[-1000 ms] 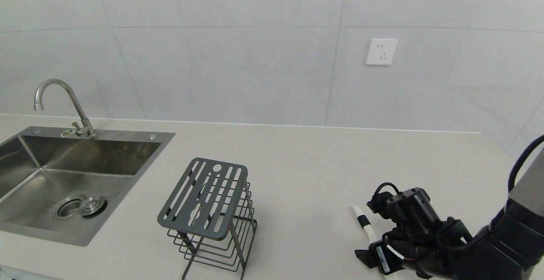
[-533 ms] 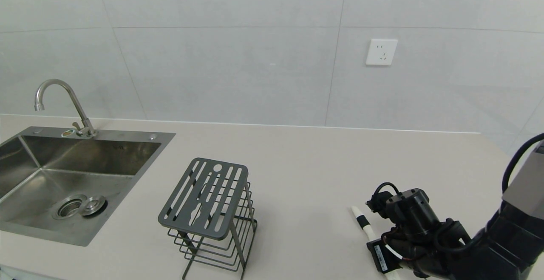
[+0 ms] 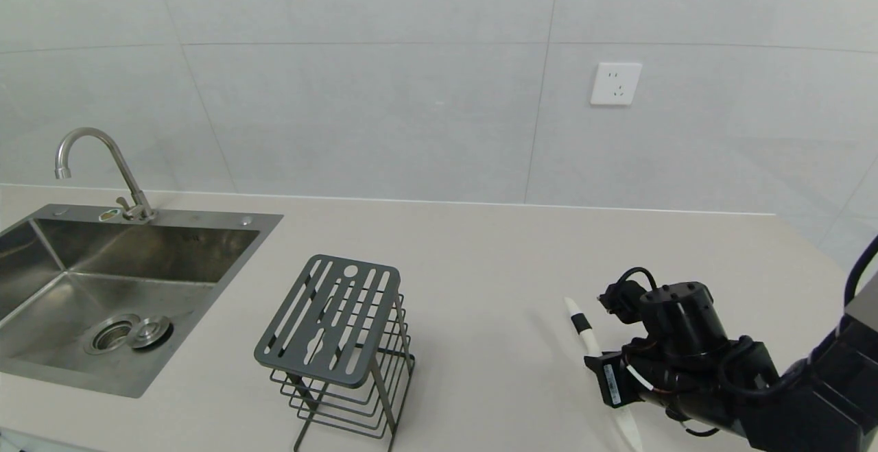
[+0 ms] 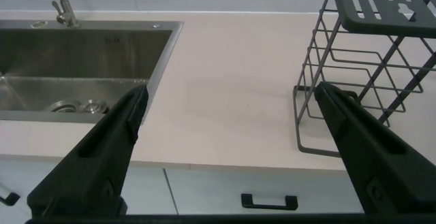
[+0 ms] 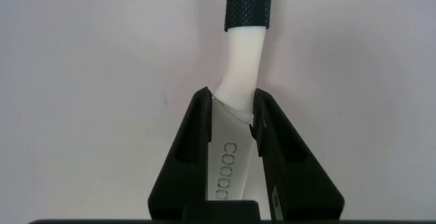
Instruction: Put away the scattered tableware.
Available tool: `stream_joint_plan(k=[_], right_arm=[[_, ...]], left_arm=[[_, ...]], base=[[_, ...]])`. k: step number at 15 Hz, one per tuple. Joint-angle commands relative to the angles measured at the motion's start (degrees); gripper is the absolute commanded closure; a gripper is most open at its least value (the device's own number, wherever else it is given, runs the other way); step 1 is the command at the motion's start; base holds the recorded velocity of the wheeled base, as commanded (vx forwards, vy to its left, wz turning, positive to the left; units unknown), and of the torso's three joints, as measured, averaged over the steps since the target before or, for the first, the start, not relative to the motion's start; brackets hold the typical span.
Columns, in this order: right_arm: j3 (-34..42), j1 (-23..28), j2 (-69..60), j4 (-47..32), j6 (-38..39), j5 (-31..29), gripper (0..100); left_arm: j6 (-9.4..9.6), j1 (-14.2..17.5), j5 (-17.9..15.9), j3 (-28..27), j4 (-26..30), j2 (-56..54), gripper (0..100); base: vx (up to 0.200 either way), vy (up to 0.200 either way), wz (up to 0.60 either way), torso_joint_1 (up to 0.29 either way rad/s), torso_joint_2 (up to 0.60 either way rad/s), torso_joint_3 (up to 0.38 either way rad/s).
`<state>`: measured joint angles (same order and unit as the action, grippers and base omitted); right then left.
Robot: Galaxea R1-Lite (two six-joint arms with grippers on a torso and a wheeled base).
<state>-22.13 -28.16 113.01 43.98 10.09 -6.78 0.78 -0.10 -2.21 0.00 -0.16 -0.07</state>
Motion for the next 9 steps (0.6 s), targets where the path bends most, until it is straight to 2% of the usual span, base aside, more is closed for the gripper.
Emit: stream_joint_plan(k=[1,5,8,9], right_arm=[[0.2,1.7,-1.1,6.3,-2.4,2.4,100],[-0.2,2.2,-1.2,20.4,-8.2,8.5,100],[0.1,3.6,-0.9,34.9,-15.4,22.2,100],[0.7,4.3,-0.9,37.1,-17.3,26.2,100]], left_arm=[[0.01,0.0,0.0,0.0,0.0,0.1,0],[0.19,0.0,-0.2,0.0,0.0,0.1,0],[-0.08,0.0,-0.3,0.0,-0.2,0.1,0],[-0.16,0.0,-0.3,0.0,-0.2,0.1,0]], base=[[0.0,0.0,0.0,0.0,0.0,0.0],[0.0,0.0,0.0,0.0,0.0,0.0],[0.0,0.0,0.0,0.0,0.0,0.0],[0.0,0.0,0.0,0.0,0.0,0.0]])
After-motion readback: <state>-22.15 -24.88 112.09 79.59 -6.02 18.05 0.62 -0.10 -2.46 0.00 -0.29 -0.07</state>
